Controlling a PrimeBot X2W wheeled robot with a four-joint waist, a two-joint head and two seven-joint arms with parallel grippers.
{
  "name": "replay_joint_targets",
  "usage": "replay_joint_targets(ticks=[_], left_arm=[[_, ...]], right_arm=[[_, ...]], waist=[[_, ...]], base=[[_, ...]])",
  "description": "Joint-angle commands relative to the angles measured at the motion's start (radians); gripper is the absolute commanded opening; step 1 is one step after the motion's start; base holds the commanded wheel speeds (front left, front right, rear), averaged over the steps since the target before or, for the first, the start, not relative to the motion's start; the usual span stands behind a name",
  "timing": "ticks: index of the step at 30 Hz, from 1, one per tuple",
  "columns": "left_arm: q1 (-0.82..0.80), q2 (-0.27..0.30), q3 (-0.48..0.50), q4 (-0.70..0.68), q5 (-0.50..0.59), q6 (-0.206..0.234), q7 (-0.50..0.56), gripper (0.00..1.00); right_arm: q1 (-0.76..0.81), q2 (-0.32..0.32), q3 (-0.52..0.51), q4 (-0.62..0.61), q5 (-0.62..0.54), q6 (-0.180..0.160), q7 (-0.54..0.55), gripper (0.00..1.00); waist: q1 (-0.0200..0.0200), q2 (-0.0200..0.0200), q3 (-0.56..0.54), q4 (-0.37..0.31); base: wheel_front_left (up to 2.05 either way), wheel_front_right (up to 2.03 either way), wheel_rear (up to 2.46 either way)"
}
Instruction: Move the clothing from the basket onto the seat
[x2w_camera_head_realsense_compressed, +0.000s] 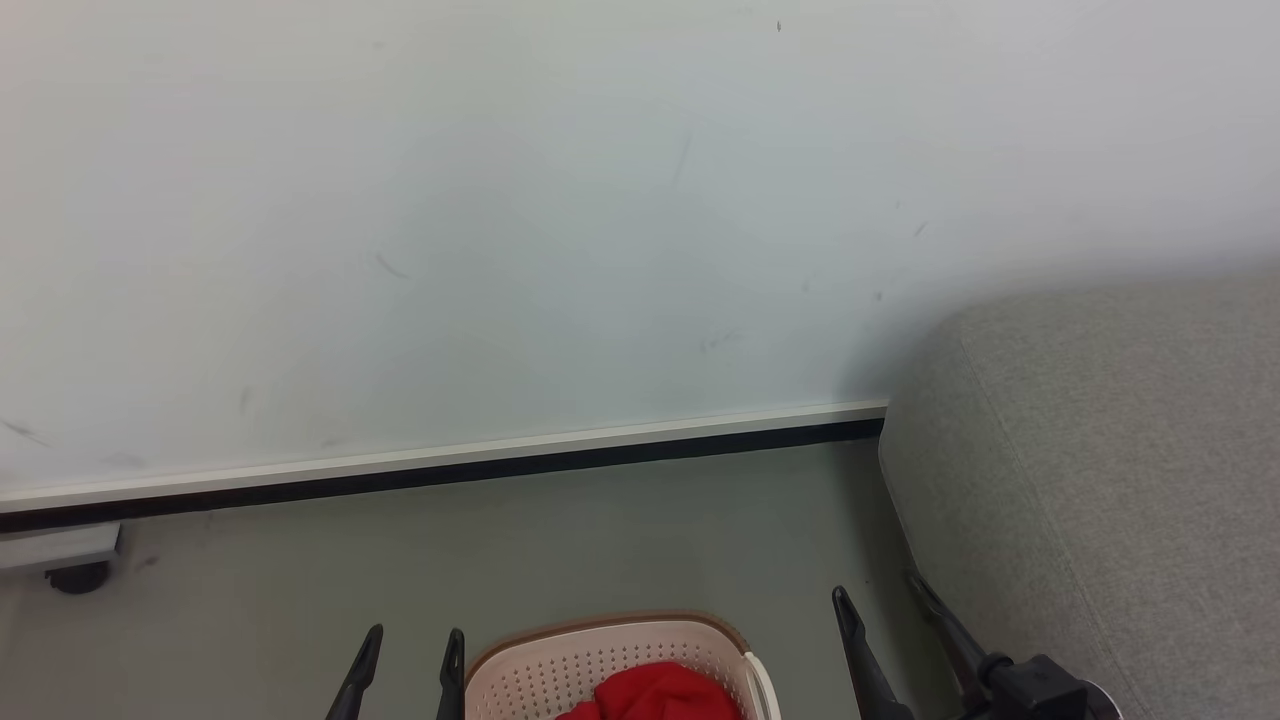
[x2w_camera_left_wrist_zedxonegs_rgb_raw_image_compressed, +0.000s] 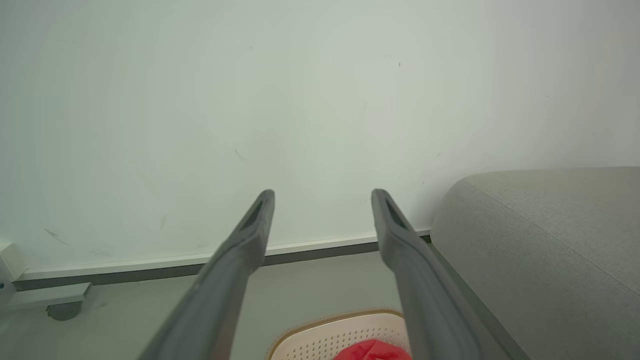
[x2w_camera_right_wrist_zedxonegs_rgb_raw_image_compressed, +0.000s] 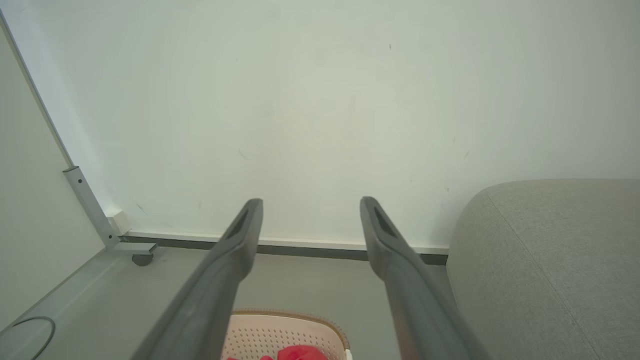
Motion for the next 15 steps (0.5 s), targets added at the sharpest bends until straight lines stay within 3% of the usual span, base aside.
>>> replay_joint_targets(ticks=[1,15], left_arm=[[0.011,0.003,0.004,0.003,0.003,0.0,-0.005,1.0],[0.016,0.003,-0.007,0.017,-0.025,-0.012,-0.005,1.0]], right_arm=[[0.001,0.001,0.0,0.0,-0.005,0.001,-0.004,1.0],[-0.011,-0.009,0.001,-0.004,0.004,0.001,-0.004,1.0]], waist=[[0.0,0.0,0.001,0.0],[0.0,0.0,0.006,-0.011]], base=[[0.0,0.0,0.0],[0.0,0.0,0.0]])
